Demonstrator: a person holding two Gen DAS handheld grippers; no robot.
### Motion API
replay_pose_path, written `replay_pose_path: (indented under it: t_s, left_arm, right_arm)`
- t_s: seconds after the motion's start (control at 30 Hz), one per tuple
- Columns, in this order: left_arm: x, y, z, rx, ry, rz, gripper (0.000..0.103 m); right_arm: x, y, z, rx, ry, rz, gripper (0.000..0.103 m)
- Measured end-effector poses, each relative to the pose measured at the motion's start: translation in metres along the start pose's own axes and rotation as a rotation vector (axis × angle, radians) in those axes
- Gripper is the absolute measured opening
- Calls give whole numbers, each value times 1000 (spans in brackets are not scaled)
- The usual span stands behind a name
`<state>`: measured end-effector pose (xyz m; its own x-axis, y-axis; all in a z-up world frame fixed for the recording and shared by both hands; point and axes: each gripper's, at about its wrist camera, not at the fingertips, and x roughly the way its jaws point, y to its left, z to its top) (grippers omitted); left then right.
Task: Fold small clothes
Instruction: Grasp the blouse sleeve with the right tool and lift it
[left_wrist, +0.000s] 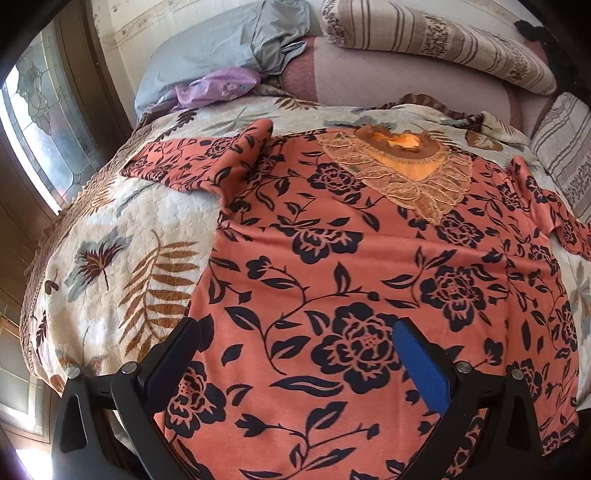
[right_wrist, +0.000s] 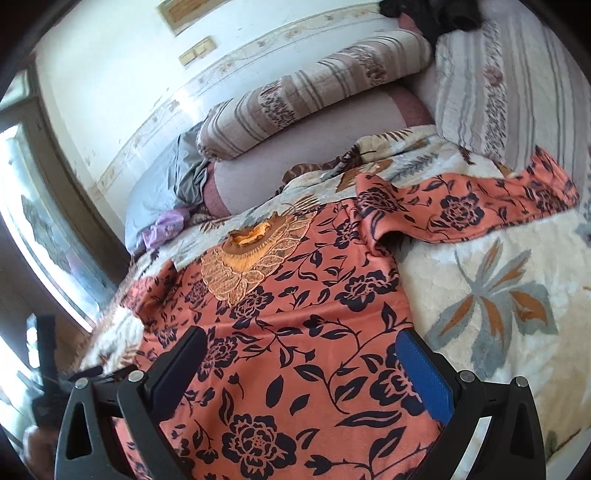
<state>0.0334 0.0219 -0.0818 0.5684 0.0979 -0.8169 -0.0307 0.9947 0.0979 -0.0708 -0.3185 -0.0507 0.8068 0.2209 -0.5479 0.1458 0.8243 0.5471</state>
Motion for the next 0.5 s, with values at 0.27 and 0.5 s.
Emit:
replay_pose_path:
  t_s: [0.27, 0.5]
  left_arm:
    - [46, 10, 15, -26, 28, -9, 103]
    - [84, 16, 7, -43, 33, -83, 103]
  right_arm:
    - [-27, -160, 73, 557, -95, 24, 103]
    - [7, -274, 134, 745, -123, -162, 101]
